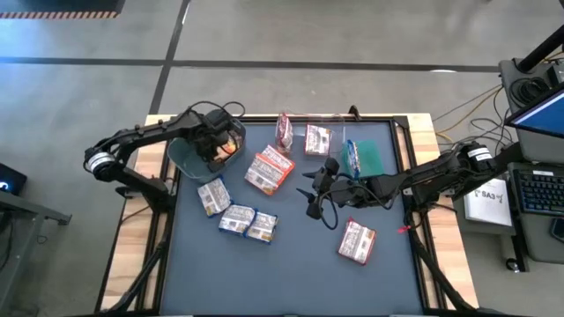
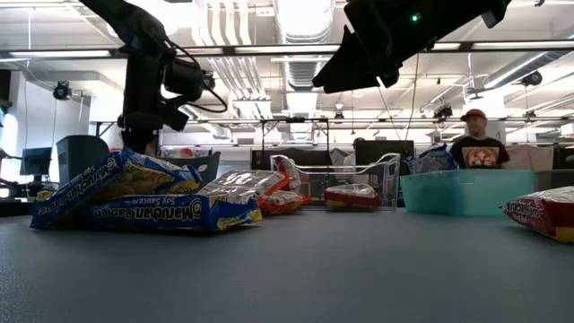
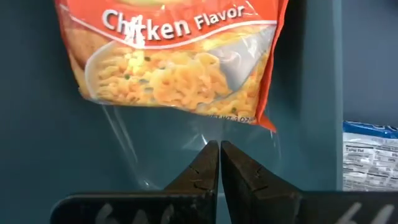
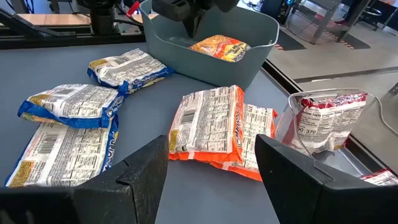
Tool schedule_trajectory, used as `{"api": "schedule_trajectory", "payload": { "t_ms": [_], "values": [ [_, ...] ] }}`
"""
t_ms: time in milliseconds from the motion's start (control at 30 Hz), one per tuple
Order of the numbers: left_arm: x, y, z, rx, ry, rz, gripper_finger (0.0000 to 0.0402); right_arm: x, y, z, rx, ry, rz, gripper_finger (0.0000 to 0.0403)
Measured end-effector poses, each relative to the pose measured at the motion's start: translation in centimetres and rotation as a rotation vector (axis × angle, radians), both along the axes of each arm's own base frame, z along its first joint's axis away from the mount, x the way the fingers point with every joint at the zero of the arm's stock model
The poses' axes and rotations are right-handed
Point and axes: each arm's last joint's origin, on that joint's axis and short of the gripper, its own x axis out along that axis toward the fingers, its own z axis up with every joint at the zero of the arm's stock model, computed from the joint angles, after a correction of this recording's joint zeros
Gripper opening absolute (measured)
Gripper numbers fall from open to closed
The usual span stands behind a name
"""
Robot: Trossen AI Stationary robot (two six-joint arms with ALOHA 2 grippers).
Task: Sort Maruchan noodles
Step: Put the red noodle pack into the transparent bin
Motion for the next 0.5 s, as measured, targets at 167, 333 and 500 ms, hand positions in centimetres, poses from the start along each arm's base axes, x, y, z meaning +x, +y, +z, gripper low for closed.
{"api": "schedule_trajectory", "payload": {
  "t_ms": [167,333,500],
  "values": [
    [0.3,0.2,-1.4,0.006,-0.015,-0.006,0.0000,0.0,0.0,0.0,0.000,0.000,0.000,0.0228],
    [0.9,0.6,-1.4,0.047,-0.071,-0.004,0.0000,0.0,0.0,0.0,0.000,-0.001,0.000,0.0228],
    [1.3,1.0,-0.8,0.080,-0.116,0.008,0.0000,0.0,0.0,0.0,0.006,-0.003,-0.002,0.0228]
  ]
}}
